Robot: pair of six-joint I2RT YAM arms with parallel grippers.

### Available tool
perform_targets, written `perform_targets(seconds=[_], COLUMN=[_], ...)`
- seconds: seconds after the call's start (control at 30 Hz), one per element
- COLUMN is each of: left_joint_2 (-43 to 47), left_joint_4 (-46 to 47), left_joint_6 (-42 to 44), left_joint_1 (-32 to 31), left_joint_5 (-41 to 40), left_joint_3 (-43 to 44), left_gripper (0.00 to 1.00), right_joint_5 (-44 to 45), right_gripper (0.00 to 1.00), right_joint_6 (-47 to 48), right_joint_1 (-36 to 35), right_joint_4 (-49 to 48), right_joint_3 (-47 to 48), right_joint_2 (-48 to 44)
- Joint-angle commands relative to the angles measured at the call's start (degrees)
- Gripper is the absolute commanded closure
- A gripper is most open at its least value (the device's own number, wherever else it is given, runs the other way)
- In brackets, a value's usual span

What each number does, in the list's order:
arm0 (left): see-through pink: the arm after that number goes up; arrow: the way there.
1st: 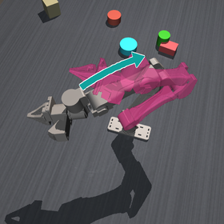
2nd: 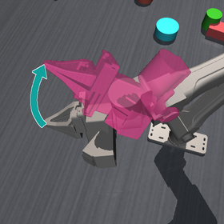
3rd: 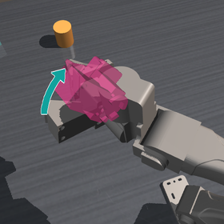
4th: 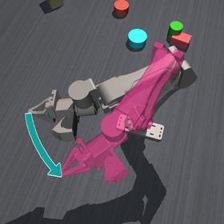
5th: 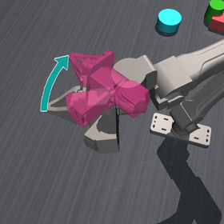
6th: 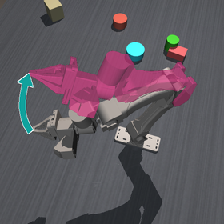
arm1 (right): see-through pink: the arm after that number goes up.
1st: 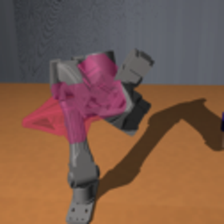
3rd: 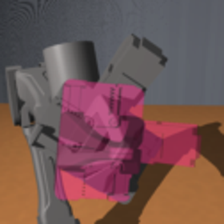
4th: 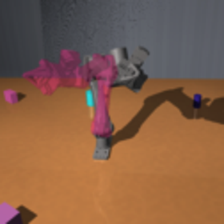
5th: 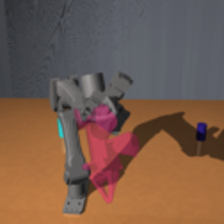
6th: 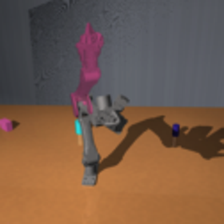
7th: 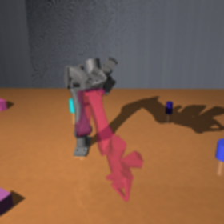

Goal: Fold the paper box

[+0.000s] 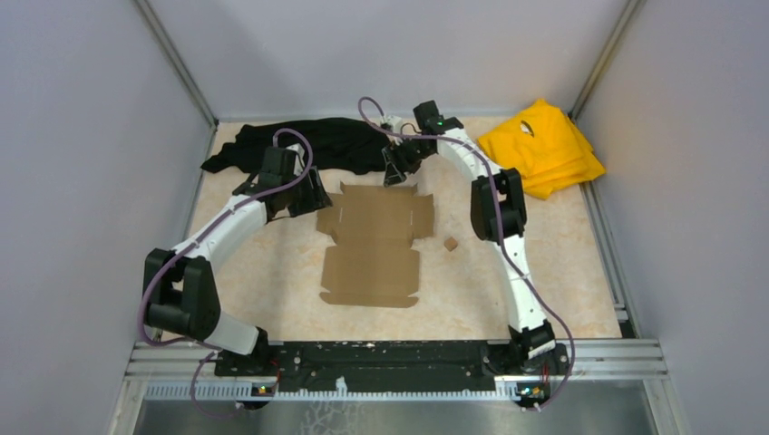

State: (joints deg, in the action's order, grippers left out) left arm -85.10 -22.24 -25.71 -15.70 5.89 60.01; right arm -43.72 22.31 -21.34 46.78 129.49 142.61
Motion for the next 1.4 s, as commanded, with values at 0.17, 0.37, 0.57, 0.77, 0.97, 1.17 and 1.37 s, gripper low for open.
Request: perform_targets(seconds=[0.17,0.37,0.57,0.77,0.97,1.17,1.37], left_joint_2=[-0.3,-0.93,-1.25,-1.47,-1.69,-1.92,-1.87], left_joint_4=[-0.72,-0.79,-0.79,-0.88,-0.96,-0.97,-0.96], left_joint_6=[2.07,2.42,2.59,2.68,2.86,2.87,3.12], left_joint_1=[0.06,0.06,0.06,0.06,0.06,0.06,0.13], left_joint_5=[-0.73,-0.63,-0.23,-0.19,-0.17,0.08,0.08], left_joint_3=[1.32,1.94,2.04,2.22,2.31,2.22,2.04], left_gripper=[0.38,0.38,0.39,0.39,0.39,0.39,0.39], right_joint_5=[2.42,4.2,5.76,4.38,2.0,1.89,2.51], right_gripper=[0.35,0.34,0.34,0.34,0.34,0.34,0.42], right_joint_6=[2.08,1.69,1.86,2.3,3.66,5.22,5.47], right_joint_1=[-2.62,-3.24,-3.31,-3.4,-3.67,-4.14,-4.32], right_joint_4=[-1.85,-4.75,-5.78,-5.53,-3.66,-1.41,-0.85], right_joint_3=[0.03,-1.83,-1.79,-2.03,-1.6,-1.5,-1.99], right_joint_2=[1.28,1.1,1.93,2.52,3.33,4.06,4.33])
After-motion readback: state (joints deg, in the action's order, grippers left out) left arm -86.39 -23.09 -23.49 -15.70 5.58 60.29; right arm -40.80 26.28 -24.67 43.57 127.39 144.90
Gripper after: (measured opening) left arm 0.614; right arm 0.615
